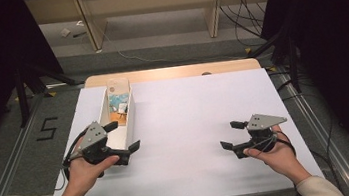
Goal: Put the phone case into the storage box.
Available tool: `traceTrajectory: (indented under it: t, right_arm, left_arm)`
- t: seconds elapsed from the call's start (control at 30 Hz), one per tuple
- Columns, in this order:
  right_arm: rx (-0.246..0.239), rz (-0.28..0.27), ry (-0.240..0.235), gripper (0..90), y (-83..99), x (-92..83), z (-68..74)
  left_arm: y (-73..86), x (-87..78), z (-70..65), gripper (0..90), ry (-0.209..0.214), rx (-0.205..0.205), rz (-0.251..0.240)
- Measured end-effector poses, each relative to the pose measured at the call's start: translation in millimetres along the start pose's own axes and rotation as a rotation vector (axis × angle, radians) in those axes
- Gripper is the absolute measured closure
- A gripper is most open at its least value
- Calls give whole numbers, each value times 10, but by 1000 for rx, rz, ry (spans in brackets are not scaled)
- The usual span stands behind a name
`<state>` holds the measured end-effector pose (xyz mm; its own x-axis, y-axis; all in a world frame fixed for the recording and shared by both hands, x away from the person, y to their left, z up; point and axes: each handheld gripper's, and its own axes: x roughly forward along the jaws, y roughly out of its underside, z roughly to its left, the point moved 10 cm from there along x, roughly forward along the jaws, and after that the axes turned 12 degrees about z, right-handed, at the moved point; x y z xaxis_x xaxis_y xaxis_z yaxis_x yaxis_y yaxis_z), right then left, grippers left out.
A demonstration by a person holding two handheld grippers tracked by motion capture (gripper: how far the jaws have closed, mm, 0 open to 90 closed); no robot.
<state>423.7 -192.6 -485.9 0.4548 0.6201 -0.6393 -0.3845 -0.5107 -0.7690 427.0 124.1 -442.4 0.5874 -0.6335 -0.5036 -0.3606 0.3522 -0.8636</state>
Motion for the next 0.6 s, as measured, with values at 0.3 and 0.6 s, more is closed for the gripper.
traceTrajectory:
  t: [0.3,0.6]
  right_arm:
    - [-1,3,2,195,6,-12,-2]
    - [-4,0,5,195,5,-22,-9]
  left_arm:
    - [-10,-30,7,0,-10,5,-17]
    - [7,-20,37,0,-20,-1,-10]
